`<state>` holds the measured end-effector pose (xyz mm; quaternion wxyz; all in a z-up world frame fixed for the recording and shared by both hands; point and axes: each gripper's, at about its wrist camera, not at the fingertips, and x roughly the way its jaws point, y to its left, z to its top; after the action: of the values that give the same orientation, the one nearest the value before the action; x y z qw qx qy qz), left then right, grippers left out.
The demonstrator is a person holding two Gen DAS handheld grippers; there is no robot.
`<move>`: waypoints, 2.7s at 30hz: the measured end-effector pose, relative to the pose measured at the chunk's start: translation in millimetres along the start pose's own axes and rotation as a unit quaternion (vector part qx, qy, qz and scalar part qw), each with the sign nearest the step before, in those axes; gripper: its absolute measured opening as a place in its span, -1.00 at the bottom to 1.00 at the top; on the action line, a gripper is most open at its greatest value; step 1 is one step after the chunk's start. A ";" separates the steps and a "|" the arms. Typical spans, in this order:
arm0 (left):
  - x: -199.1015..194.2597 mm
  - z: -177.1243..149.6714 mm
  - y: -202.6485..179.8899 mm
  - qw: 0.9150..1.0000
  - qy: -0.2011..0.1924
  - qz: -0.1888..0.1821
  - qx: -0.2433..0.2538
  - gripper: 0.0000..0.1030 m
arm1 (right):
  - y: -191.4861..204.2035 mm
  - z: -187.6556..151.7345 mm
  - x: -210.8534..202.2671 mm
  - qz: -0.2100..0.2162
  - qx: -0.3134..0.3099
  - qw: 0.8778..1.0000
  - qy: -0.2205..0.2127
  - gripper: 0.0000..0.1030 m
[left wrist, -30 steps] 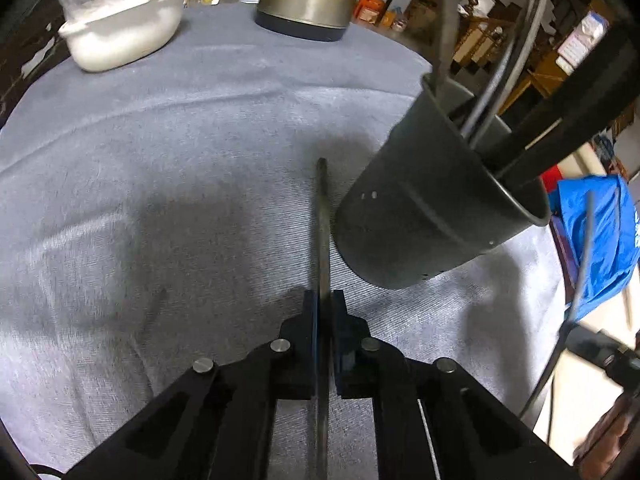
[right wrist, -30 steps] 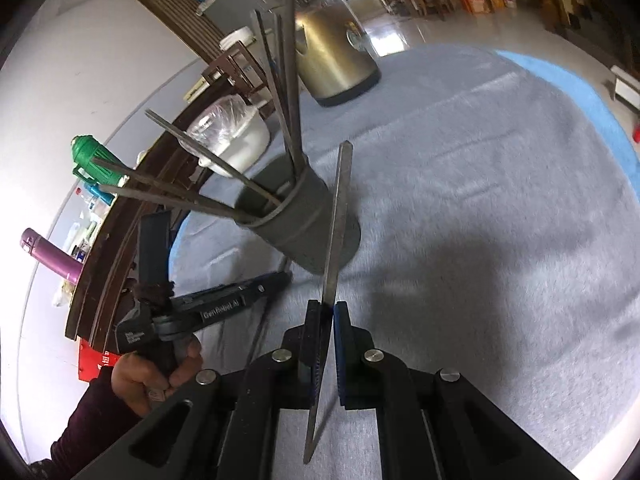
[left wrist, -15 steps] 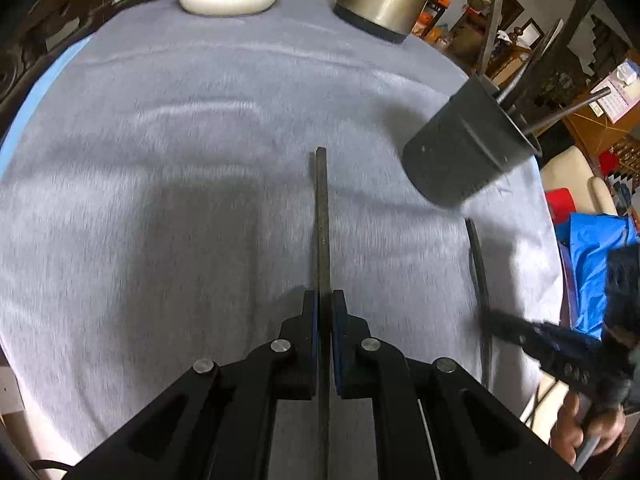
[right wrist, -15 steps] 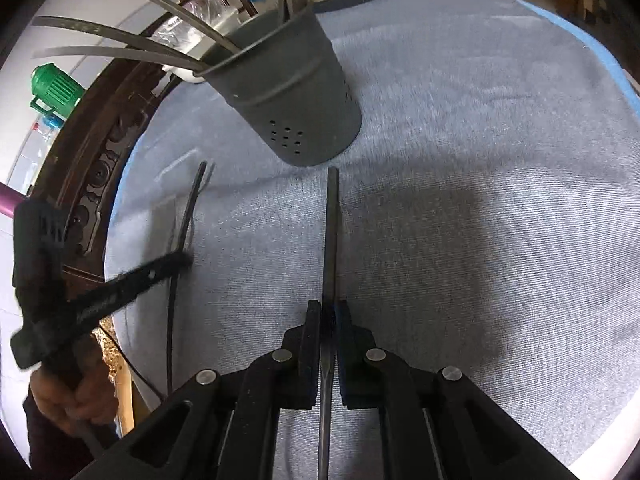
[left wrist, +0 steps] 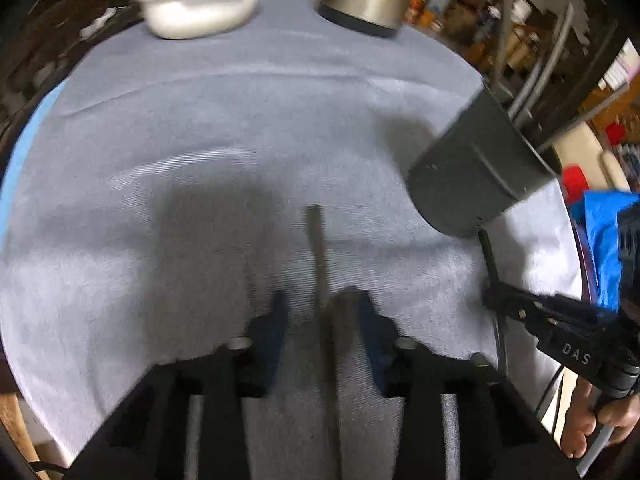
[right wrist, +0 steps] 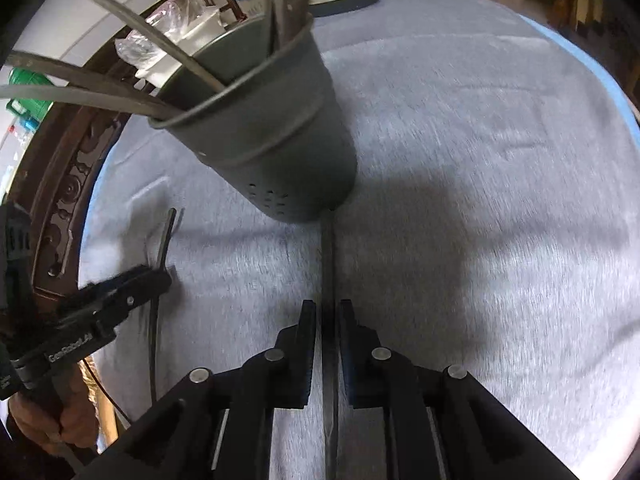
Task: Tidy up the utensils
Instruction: 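Carry both held chopsticks upright over the rim of the grey cup, then lower both held chopsticks down into the grey perforated cup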
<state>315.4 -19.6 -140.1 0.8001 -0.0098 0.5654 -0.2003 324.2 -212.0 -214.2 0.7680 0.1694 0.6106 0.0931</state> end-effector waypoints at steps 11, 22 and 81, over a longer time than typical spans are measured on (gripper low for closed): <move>-59.9 -24.7 6.7 0.995 -0.092 -0.021 -0.018 -0.90 | -5.6 -13.7 -61.6 0.057 -0.038 0.994 -0.084 -0.88; -197.9 -53.5 -21.8 0.942 -0.334 -0.037 -0.031 -0.90 | 6.5 -16.4 -150.4 0.107 -0.074 0.960 -0.247 -0.88; -156.6 64.9 -113.9 0.872 -0.488 0.022 -0.032 -0.90 | 21.3 49.4 -180.7 0.059 -0.016 0.879 -0.472 -0.87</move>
<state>295.2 -86.0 51.9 0.9776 -0.1198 0.1092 -0.1339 330.6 -262.8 -32.7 0.9609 0.2164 0.1629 0.0569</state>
